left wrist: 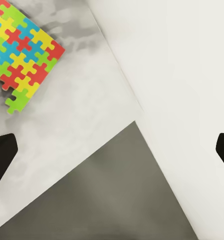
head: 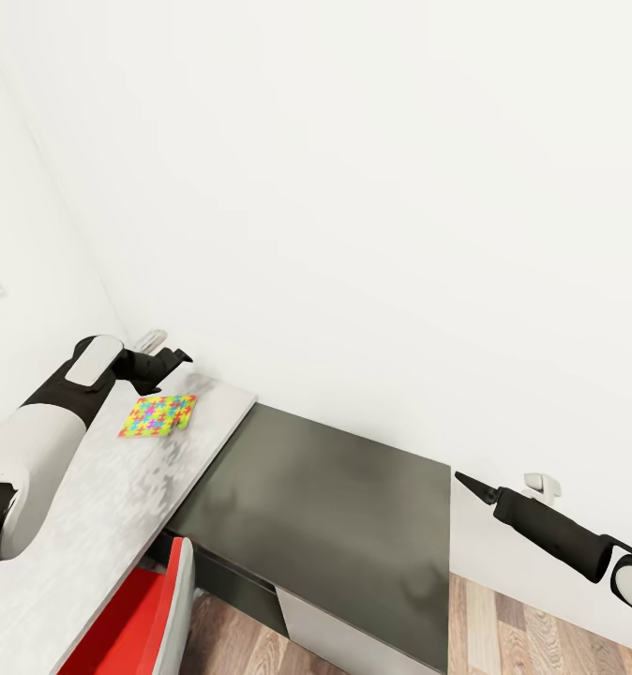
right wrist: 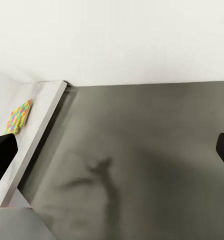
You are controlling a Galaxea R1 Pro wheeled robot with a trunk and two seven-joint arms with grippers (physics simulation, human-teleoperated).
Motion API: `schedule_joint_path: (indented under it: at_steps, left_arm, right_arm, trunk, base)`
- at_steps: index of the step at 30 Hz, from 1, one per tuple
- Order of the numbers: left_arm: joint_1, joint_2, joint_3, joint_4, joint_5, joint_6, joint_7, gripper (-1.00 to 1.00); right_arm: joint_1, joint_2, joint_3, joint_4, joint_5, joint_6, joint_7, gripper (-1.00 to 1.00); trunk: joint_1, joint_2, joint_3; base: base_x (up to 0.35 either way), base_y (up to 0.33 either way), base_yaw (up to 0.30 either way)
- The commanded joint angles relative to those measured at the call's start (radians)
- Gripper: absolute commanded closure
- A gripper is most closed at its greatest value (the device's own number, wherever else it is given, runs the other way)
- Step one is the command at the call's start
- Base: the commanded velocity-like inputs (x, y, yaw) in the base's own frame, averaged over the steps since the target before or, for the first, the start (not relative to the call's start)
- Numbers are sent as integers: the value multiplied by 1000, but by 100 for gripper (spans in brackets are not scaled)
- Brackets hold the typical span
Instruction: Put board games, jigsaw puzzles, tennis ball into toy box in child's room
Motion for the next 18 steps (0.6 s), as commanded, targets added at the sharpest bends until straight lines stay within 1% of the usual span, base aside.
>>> schedule_joint_path:
  at_steps: [1,18]
  left_arm:
    - [-1,2,-7,-2,11,0,9,-100]
    - [-1,2,-7,-2,11,0,9,-100]
  right_arm:
    - [-5,-1,8,0,-11,-8,6,-100]
    - [-5,-1,8,0,-11,-8,6,-100]
  trunk:
    - [1,-2,-2]
    - [1,-2,-2]
  base:
    - [0,0,0]
    - [0,0,0]
